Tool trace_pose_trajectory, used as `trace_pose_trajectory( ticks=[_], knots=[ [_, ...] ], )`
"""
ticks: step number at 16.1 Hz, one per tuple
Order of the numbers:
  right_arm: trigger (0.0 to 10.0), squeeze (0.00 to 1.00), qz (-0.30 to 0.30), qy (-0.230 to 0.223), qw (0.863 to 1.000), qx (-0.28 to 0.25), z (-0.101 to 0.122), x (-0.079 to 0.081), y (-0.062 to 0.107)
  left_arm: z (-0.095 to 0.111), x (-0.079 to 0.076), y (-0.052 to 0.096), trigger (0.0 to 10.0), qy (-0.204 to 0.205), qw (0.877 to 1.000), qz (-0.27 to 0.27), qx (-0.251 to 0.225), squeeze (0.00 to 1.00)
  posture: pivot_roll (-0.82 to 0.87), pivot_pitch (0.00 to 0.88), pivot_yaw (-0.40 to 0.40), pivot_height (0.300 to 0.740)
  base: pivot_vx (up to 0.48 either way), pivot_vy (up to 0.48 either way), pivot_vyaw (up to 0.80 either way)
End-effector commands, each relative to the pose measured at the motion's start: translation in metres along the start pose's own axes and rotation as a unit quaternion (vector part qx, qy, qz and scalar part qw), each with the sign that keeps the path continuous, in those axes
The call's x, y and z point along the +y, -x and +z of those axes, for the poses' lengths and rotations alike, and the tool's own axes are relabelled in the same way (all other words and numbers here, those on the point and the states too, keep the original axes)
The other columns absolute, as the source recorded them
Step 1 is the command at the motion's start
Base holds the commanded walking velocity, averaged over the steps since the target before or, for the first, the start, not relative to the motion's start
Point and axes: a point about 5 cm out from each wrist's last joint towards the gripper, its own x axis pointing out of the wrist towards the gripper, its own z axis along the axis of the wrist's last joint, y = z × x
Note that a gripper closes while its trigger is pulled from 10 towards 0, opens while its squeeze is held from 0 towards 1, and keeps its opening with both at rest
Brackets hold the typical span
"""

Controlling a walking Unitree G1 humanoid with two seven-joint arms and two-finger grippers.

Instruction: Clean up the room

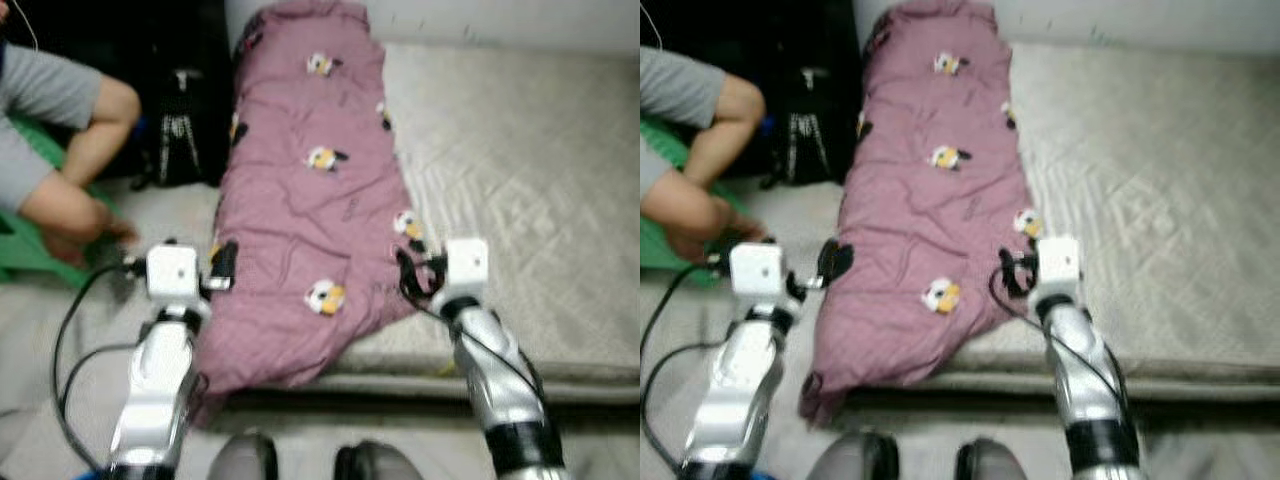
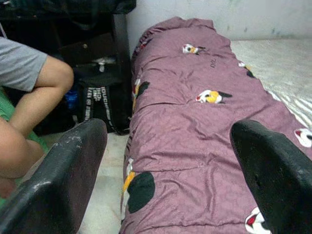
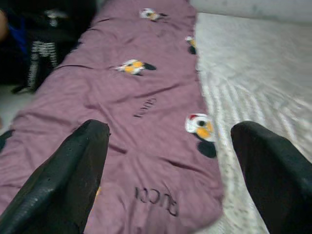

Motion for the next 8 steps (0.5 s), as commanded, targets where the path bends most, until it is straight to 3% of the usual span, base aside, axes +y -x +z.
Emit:
trace_pose_trajectory(
  ticks=[1, 2, 8],
  knots=[
    [10.0, 0.0, -0.008, -0.002, 1.0, -0.008, 0.0045, -0.0022, 0.0003, 0.0057, 0.004, 0.0006, 10.0, -0.01, 1.0, 0.01, -0.013, 0.0, -0.03, 0.114, -0.039, 0.74, 0.0, 0.0, -0.8],
    [10.0, 0.0, -0.009, -0.001, 1.0, -0.01, 0.0048, -0.0028, 0.0005, 0.0039, 0.0054, 0.0014, 10.0, -0.008, 1.0, 0.015, -0.009, 0.0, -0.03, 0.112, -0.039, 0.74, 0.0, 0.0, -0.71],
    [10.0, 0.0, -0.013, 0.002, 1.0, -0.014, 0.0075, -0.0059, -0.003, 0.0022, 0.0063, -0.0051, 10.0, 0.0, 0.999, 0.033, -0.003, 0.0, -0.03, 0.08, -0.043, 0.74, 0.0, 0.0, 0.0]
  ],
)
